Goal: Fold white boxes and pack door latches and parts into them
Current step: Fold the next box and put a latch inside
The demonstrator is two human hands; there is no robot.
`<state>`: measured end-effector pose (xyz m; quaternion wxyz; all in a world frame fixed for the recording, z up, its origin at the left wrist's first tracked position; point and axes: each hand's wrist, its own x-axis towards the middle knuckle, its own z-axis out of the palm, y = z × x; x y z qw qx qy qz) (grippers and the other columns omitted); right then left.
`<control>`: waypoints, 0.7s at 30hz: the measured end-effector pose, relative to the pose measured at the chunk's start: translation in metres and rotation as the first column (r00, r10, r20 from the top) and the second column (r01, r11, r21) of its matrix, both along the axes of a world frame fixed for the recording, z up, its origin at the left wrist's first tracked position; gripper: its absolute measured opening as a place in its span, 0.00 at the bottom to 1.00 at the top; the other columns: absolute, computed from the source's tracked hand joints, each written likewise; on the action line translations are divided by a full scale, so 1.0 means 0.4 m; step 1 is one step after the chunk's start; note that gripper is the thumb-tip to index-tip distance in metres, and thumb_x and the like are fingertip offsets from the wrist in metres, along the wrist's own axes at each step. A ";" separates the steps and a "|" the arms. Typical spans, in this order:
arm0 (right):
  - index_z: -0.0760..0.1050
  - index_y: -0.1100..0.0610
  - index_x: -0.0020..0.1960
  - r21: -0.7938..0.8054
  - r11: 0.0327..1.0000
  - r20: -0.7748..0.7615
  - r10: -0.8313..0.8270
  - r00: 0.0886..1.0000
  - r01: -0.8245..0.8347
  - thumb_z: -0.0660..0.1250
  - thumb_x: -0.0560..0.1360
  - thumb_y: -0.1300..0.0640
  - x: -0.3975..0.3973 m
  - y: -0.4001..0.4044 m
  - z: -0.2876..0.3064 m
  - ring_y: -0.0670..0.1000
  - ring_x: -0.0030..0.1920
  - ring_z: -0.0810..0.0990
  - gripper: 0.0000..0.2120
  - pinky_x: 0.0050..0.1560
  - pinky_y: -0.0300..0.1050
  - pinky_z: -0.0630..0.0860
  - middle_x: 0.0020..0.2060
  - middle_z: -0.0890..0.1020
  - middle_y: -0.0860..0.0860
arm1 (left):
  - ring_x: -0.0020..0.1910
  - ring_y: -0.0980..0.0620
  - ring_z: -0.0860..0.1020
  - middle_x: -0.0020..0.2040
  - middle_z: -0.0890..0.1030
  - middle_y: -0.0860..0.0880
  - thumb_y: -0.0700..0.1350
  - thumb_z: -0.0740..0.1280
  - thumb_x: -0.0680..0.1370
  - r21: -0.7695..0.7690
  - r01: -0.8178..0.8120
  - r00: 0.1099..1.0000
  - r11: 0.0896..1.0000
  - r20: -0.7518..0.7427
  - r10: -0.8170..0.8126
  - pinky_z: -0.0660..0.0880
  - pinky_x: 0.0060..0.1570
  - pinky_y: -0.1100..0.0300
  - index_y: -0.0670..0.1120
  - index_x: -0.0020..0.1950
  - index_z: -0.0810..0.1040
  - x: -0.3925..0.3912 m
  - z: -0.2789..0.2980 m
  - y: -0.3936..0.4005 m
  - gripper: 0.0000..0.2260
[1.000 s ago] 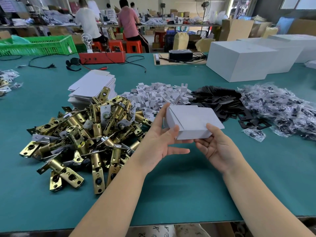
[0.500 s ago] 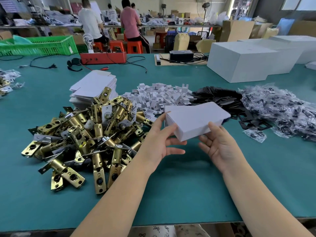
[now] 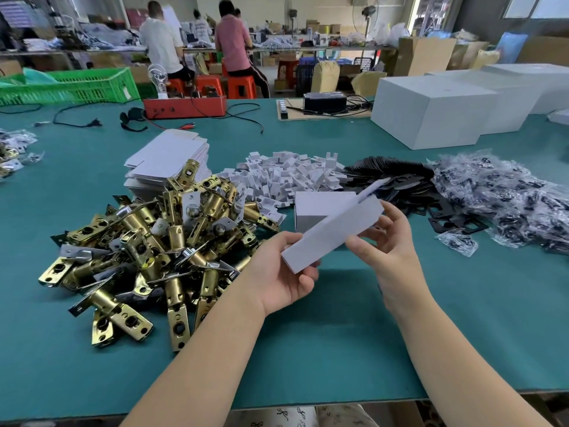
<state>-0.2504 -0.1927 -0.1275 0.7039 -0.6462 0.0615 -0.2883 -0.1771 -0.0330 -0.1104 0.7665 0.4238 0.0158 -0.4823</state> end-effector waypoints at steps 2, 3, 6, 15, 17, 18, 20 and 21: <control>0.65 0.45 0.64 0.028 0.995 0.018 0.100 0.995 -0.101 0.79 0.61 0.60 -0.001 -0.005 0.000 0.44 0.52 0.78 0.38 0.51 0.38 0.76 0.59 0.74 0.51 | 0.21 0.55 0.67 0.32 0.72 0.46 0.46 0.63 0.67 -0.025 0.094 0.992 0.995 -0.077 -0.095 0.63 0.16 0.69 0.39 0.48 0.75 -0.002 0.006 0.003 0.14; 0.66 0.47 0.64 0.030 0.985 0.038 0.170 0.985 -0.171 0.78 0.62 0.61 -0.001 -0.007 0.000 0.44 0.52 0.80 0.36 0.51 0.38 0.76 0.56 0.78 0.50 | 0.20 0.55 0.66 0.33 0.72 0.46 0.46 0.63 0.66 -0.042 0.137 0.985 0.990 -0.098 -0.141 0.62 0.15 0.69 0.39 0.49 0.75 -0.004 0.008 0.005 0.15; 0.73 0.53 0.57 0.061 0.962 0.060 0.262 0.963 -0.265 0.79 0.63 0.54 -0.001 0.001 -0.004 0.48 0.50 0.80 0.26 0.54 0.45 0.76 0.45 0.83 0.47 | 0.20 0.55 0.68 0.40 0.79 0.42 0.48 0.63 0.70 -0.059 0.192 0.975 0.980 -0.097 -0.198 0.66 0.15 0.69 0.39 0.54 0.75 -0.008 0.006 0.010 0.17; 0.76 0.43 0.56 -0.069 0.998 0.049 0.004 0.999 0.000 0.72 0.72 0.53 -0.001 -0.003 0.000 0.42 0.49 0.81 0.14 0.45 0.33 0.76 0.50 0.83 0.43 | 0.40 0.52 0.81 0.46 0.83 0.49 0.57 0.59 0.81 0.200 -0.482 0.758 0.853 0.584 0.291 0.79 0.32 0.59 0.50 0.56 0.76 0.001 0.007 -0.002 0.14; 0.73 0.38 0.59 -0.235 0.972 -0.056 -0.011 0.998 -0.003 0.72 0.73 0.58 -0.001 0.013 -0.008 0.45 0.50 0.80 0.20 0.46 0.36 0.77 0.53 0.81 0.46 | 0.40 0.56 0.77 0.44 0.80 0.55 0.59 0.63 0.75 0.087 -0.586 0.550 0.806 0.773 0.317 0.77 0.32 0.62 0.55 0.52 0.76 -0.011 0.008 -0.002 0.11; 0.72 0.39 0.61 -0.281 0.960 -0.079 -0.019 0.997 -0.004 0.72 0.73 0.59 -0.002 0.019 -0.010 0.46 0.52 0.80 0.22 0.48 0.38 0.76 0.54 0.80 0.47 | 0.39 0.59 0.76 0.42 0.79 0.59 0.61 0.64 0.71 0.033 -0.585 0.484 0.810 0.816 0.316 0.75 0.32 0.63 0.57 0.50 0.76 -0.020 0.010 -0.002 0.12; 0.70 0.43 0.65 -0.318 0.948 -0.055 -0.017 0.998 -0.002 0.72 0.73 0.60 -0.007 0.026 -0.008 0.46 0.53 0.79 0.25 0.51 0.38 0.76 0.54 0.79 0.45 | 0.37 0.61 0.76 0.39 0.80 0.62 0.64 0.64 0.67 -0.038 -0.556 0.419 0.831 0.850 0.319 0.74 0.31 0.65 0.59 0.47 0.78 -0.035 0.010 -0.005 0.15; 0.69 0.41 0.66 -0.335 0.942 -0.027 -0.011 1.000 0.002 0.72 0.73 0.59 -0.011 0.026 -0.007 0.45 0.53 0.78 0.26 0.51 0.37 0.75 0.53 0.79 0.44 | 0.36 0.61 0.76 0.38 0.80 0.62 0.65 0.65 0.67 -0.060 -0.550 0.403 0.833 0.855 0.327 0.74 0.30 0.66 0.60 0.45 0.80 -0.040 0.009 -0.006 0.14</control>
